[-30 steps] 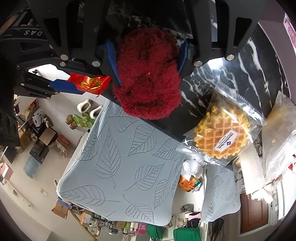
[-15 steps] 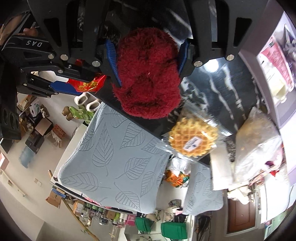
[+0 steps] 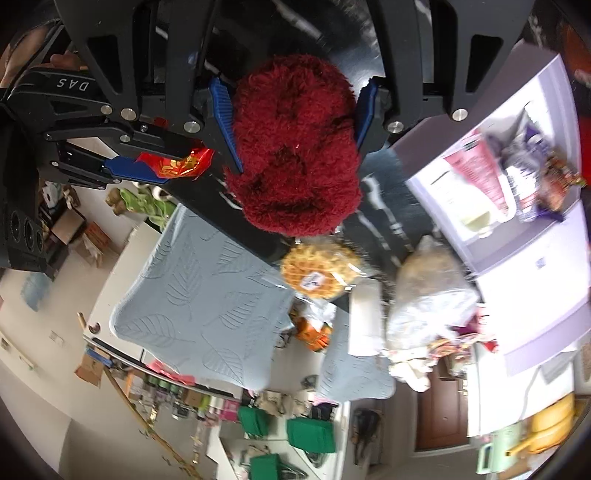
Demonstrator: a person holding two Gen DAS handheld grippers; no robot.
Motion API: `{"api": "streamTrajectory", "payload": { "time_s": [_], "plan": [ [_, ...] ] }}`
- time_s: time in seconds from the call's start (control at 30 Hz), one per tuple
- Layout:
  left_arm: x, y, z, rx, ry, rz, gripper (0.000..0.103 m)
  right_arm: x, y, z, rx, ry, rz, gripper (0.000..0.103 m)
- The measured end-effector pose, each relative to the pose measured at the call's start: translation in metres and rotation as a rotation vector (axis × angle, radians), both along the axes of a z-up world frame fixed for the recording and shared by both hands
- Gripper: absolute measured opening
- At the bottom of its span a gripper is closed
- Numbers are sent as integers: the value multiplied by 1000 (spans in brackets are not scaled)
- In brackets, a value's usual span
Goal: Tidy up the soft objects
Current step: 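Lift and carry the red plush and red packet over the lavender box with both tools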
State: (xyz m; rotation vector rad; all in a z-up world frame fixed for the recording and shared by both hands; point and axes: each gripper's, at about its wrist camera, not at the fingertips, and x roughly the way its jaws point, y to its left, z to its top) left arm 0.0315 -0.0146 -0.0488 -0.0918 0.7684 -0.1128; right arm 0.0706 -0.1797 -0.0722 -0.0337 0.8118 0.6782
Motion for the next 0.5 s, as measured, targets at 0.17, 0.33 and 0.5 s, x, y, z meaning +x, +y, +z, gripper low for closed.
{"api": "streamTrajectory", "payload": {
  "time_s": [0.17, 0.33, 0.5],
  "plan": [
    [-30, 21, 7, 7, -21, 84, 53, -15, 24, 8, 8, -22, 83, 43],
    [-56, 41, 13, 9, -38, 170, 53, -30, 50, 13, 19, -39, 174, 43],
    [-83, 61, 16, 7, -49, 249, 53, -44, 71, 15, 25, -48, 260, 43]
  ]
}}
